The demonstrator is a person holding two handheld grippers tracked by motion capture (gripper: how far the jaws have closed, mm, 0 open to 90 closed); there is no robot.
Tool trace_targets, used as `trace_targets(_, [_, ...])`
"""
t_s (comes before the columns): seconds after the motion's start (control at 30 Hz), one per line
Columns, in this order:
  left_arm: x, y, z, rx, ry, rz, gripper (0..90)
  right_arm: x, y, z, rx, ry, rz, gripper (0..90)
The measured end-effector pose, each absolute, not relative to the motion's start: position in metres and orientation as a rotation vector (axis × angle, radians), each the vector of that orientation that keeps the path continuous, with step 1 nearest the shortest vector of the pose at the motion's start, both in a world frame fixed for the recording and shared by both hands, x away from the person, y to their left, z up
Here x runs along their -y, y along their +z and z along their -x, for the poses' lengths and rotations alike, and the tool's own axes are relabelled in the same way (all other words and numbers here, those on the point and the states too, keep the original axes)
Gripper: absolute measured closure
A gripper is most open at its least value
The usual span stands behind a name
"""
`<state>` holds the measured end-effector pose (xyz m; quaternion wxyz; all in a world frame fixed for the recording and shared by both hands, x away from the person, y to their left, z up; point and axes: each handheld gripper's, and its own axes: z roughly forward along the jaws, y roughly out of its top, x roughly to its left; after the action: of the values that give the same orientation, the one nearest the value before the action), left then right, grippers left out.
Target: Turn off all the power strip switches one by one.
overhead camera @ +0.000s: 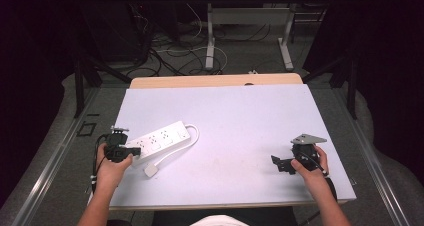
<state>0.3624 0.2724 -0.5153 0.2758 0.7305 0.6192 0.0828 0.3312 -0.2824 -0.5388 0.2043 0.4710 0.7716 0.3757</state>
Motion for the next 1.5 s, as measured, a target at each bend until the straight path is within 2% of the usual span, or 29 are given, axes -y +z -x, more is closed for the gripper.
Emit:
trace_targets(0.5, [-0.2713, -0.5156, -0.3612, -1.664, 0.233, -1.998, 90.0, 0.2827, -0.5385, -0.3307, -2.154, 1.049, -1.308, 0.0])
trace_targets(1.5, [-0.2701, -0.5182, -0.3595, -1.658, 0.248, -1.952, 90.0, 0.2825, -0.5391, -0.3310, -2.154, 1.047, -1.314, 0.0])
